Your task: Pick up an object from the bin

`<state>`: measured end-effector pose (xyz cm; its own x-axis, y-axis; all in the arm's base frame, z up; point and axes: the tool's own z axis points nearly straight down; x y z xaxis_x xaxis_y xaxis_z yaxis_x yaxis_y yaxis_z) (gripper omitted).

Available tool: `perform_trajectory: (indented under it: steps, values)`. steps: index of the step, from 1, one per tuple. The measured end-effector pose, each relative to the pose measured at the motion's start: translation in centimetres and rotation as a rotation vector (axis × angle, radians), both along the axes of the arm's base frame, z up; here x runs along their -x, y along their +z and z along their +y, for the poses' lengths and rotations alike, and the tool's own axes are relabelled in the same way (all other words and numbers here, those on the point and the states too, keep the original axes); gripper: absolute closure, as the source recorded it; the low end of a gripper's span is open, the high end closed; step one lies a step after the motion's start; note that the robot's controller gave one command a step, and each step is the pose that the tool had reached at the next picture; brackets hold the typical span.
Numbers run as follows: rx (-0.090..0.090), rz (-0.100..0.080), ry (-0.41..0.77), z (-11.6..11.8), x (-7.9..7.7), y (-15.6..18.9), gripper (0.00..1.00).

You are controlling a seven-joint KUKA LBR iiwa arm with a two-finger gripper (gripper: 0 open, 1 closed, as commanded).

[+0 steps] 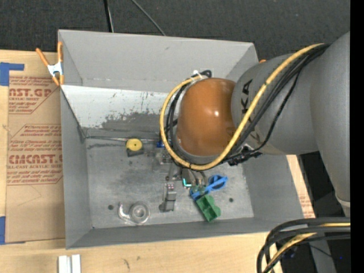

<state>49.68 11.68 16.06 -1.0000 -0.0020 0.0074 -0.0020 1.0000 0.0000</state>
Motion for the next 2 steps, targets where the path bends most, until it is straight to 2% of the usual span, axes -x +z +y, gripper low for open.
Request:
perform_trajectory:
  steps: [1,2]
  values:
    - [-0.003,-0.014,0.563,4.8,1.1,-9.1,0.00]
    - [-0.005,-0.013,0.475,8.5,-1.3,-5.9,0.00]
